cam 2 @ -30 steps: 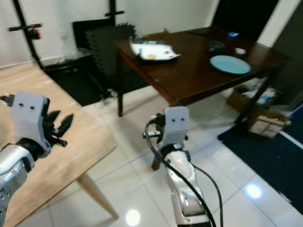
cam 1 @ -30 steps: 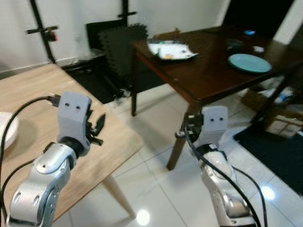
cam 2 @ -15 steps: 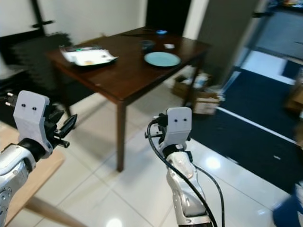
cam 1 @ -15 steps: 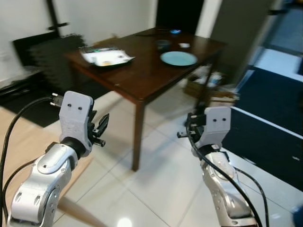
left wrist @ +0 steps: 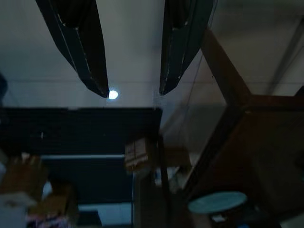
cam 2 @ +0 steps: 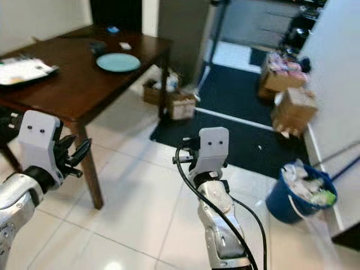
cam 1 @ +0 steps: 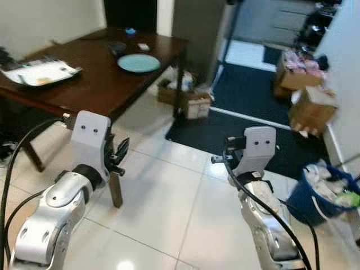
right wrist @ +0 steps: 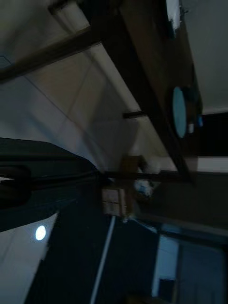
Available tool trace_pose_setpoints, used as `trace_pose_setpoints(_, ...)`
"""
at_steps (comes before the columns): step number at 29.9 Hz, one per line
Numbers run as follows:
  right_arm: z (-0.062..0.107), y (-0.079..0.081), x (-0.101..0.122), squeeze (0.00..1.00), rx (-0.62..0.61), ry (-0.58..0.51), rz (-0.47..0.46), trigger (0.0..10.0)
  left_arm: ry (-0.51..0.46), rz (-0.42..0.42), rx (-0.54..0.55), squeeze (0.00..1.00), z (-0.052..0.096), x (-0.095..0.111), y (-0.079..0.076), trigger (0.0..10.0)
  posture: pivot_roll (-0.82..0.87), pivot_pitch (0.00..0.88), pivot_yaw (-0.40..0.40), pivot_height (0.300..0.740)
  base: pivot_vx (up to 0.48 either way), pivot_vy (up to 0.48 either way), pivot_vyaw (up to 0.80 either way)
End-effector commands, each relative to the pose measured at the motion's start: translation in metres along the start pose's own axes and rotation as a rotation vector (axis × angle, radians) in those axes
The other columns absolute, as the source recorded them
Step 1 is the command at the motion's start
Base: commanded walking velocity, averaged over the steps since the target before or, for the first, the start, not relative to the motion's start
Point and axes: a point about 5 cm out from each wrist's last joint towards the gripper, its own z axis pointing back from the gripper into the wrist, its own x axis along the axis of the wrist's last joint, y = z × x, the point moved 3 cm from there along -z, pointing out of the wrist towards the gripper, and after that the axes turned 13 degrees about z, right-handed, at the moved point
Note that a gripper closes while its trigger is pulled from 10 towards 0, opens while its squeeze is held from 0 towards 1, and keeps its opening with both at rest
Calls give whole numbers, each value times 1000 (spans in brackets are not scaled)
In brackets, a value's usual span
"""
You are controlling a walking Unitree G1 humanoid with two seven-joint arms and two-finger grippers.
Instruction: Setting the table
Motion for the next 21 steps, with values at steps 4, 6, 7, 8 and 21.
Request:
trace_pose_setpoints(4, 3, -5, -5, 0, -18, 17, 4, 10000, 15, -17, 7, 0, -2, -6, 1, 10000, 80, 153, -9, 740, 0, 0, -600)
trace_pose_setpoints(6, 3, -5, -4, 0, -18, 15, 4, 10000, 15, -23, 15, 0, -3, -6, 2, 10000, 81, 155, -10, 740, 0, 0, 0)
trace_pose_setpoints(7, 3, -5, -4, 0, -18, 14, 5, 10000, 17, -24, 21, 0, -4, -6, 3, 10000, 81, 155, -10, 740, 0, 0, 0)
trace_pose_setpoints(8, 3, -5, -4, 0, -17, 11, 4, 10000, 34, -37, 51, 0, -8, -9, 7, 10000, 79, 155, -8, 740, 0, 0, 0)
trace_pose_setpoints(21, 4, -6, -3, 0, -26, 11, 3, 10000, 68, -25, 112, 0, -14, -16, 16, 10000, 74, 156, -3, 740, 62, 111, 0)
